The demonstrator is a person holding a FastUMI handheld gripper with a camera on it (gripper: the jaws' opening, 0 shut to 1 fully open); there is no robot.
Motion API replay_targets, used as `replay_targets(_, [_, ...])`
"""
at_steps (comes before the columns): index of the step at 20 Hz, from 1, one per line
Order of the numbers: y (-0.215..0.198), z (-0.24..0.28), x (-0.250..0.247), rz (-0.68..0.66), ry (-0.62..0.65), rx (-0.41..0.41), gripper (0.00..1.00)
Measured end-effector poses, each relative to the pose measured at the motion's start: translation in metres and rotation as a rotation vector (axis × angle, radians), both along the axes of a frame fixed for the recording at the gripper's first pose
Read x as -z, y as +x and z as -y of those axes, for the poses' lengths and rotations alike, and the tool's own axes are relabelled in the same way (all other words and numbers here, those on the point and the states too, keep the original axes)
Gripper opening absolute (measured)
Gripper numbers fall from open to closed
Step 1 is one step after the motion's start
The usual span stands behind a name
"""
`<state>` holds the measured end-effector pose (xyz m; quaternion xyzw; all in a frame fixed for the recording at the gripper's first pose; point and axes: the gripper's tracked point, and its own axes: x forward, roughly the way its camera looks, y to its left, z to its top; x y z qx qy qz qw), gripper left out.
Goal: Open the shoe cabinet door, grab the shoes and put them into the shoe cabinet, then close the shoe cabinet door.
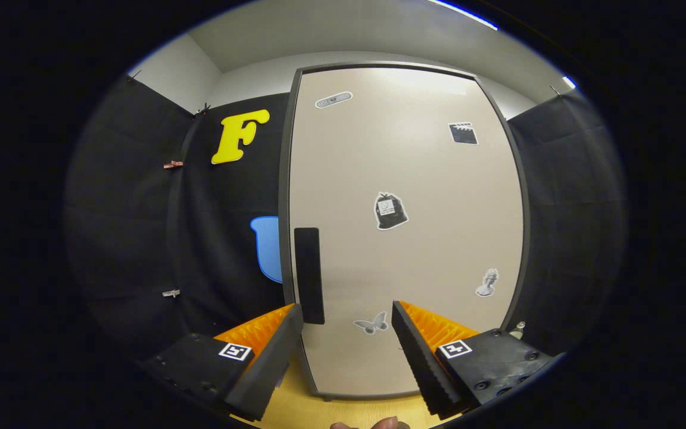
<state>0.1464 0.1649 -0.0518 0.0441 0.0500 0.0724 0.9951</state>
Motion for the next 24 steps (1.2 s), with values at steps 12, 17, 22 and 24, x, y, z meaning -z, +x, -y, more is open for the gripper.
replay_targets(12, [0.08, -0.044, 0.017, -0.019, -0.049, 0.016, 0.73])
replay_targets(17, [0.081, -0.05, 0.013, -0.009, -0.086, 0.028, 0.38])
replay_targets(22, [0.068, -0.049, 0.012, -0.048, -0.051, 0.01, 0.26])
replay_targets(24, [0.052, -0.05, 0.008, -0.047, -0.05, -0.019, 0.26])
